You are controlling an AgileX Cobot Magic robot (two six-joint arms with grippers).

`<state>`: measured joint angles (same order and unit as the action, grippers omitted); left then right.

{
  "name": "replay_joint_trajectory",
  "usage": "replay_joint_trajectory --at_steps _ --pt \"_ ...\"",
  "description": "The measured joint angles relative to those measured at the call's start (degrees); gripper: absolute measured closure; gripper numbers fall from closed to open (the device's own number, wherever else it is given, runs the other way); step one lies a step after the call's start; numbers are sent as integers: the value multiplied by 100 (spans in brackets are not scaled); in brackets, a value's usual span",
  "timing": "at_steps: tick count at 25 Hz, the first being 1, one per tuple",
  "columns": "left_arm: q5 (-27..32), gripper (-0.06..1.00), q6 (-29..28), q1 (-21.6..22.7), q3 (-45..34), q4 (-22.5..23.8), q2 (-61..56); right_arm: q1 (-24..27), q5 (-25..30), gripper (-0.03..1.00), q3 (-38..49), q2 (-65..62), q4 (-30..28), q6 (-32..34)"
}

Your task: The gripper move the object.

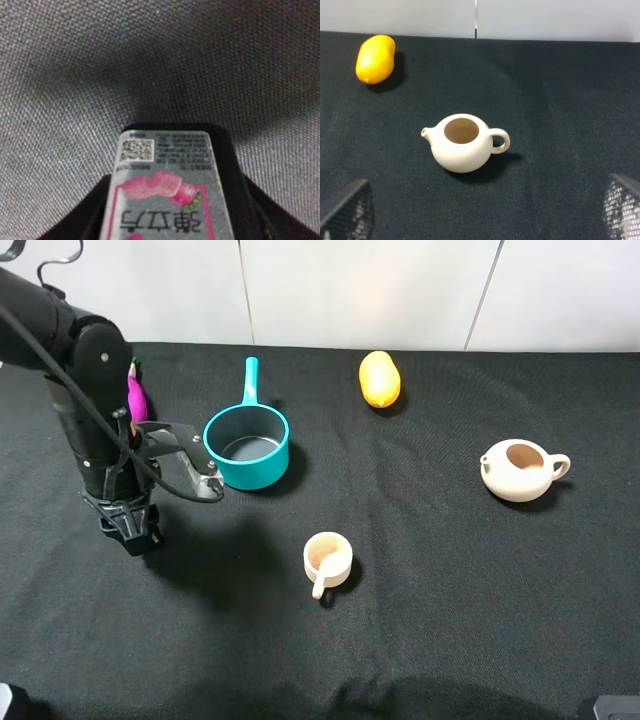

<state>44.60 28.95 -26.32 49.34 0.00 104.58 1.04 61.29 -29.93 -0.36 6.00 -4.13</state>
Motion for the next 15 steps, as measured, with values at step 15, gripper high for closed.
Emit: replay_joint_trajectory --at_steps 15 --pt "710 41 -479 0 421 0 -374 0 0 27 0 0 0 0"
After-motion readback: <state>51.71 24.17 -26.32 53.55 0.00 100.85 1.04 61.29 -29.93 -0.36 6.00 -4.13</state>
